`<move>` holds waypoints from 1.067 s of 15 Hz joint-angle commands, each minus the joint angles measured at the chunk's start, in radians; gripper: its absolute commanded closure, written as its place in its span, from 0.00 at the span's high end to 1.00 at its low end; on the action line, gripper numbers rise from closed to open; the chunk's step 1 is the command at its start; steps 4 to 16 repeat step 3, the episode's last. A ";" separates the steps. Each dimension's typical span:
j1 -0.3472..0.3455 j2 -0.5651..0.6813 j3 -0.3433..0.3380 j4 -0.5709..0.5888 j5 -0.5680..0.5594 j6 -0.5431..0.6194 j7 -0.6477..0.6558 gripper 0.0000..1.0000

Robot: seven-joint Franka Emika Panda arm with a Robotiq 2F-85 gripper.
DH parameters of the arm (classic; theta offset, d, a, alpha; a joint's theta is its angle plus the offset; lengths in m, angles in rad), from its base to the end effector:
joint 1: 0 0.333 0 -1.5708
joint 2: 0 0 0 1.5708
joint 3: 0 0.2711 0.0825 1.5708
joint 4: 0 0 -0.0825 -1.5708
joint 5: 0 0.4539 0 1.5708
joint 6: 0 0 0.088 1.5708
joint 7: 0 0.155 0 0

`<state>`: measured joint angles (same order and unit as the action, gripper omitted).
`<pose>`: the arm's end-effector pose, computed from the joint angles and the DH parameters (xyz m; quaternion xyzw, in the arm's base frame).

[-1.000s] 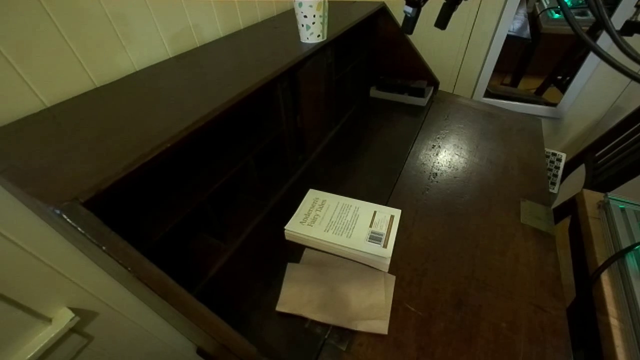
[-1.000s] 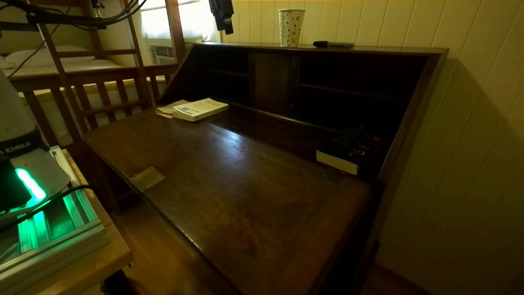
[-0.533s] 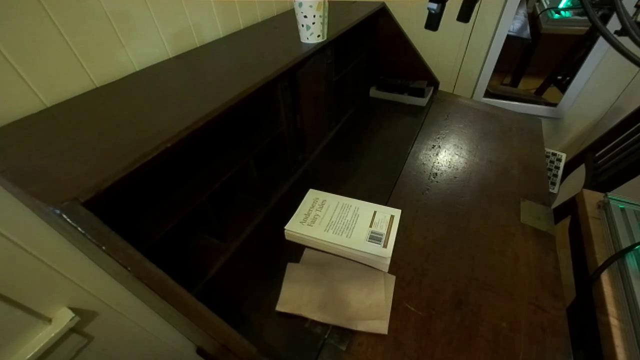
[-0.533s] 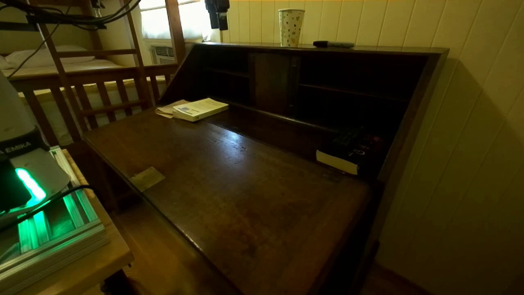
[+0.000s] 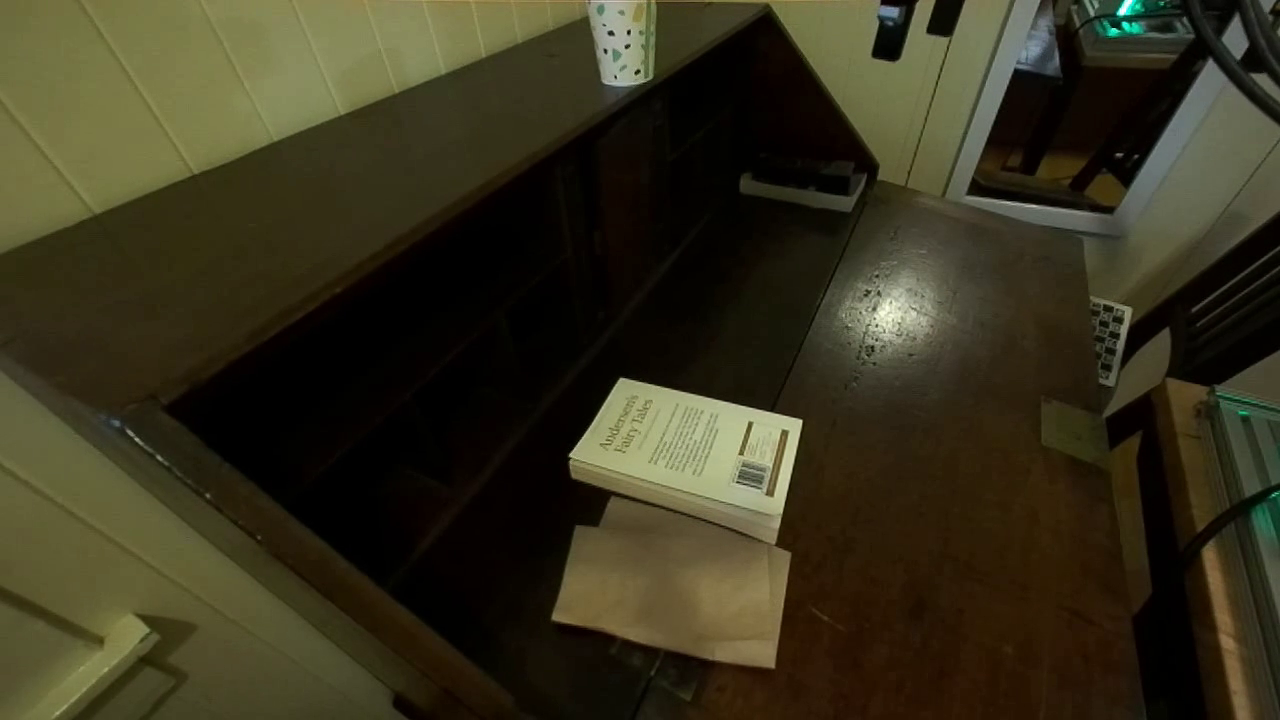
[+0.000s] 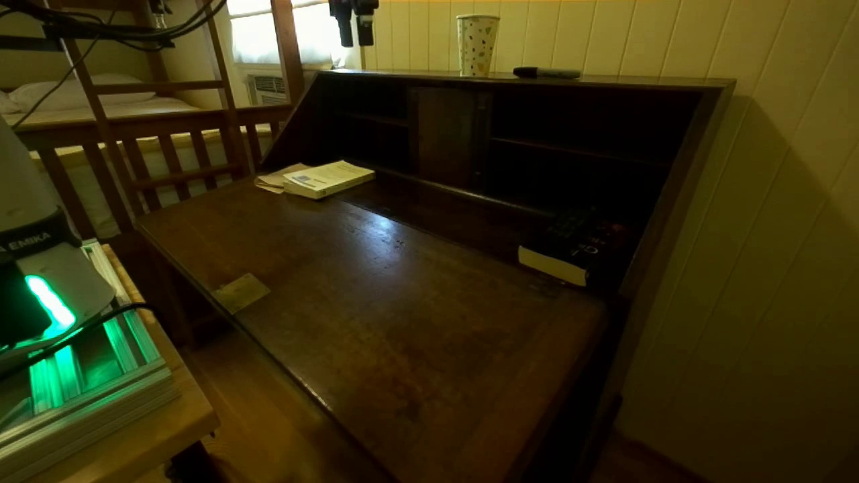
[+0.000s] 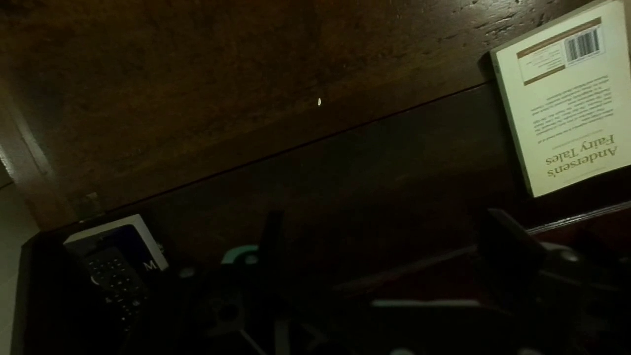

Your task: Place the cup on the top shelf

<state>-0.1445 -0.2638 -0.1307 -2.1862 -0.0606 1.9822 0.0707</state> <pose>0.5381 -0.1580 0.3866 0.9868 -0.1591 0.0277 0.0140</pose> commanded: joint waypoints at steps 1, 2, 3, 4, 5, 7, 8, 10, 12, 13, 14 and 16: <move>0.000 0.005 0.001 0.002 0.000 -0.003 -0.003 1.00; 0.001 0.009 0.001 0.002 0.000 -0.003 -0.004 1.00; 0.001 0.011 0.001 0.002 0.000 -0.003 -0.005 1.00; 0.001 0.011 0.001 0.002 0.000 -0.003 -0.005 1.00; 0.001 0.011 0.001 0.002 0.000 -0.003 -0.005 1.00; 0.001 0.011 0.001 0.002 0.000 -0.003 -0.005 1.00; 0.001 0.011 0.001 0.002 0.000 -0.003 -0.005 1.00; 0.001 0.011 0.001 0.002 0.000 -0.003 -0.005 1.00; 0.001 0.011 0.001 0.002 0.000 -0.003 -0.005 1.00; 0.001 0.011 0.001 0.002 0.000 -0.003 -0.005 1.00; 0.001 0.011 0.001 0.002 0.000 -0.003 -0.005 1.00; 0.001 0.011 0.001 0.002 0.000 -0.003 -0.005 1.00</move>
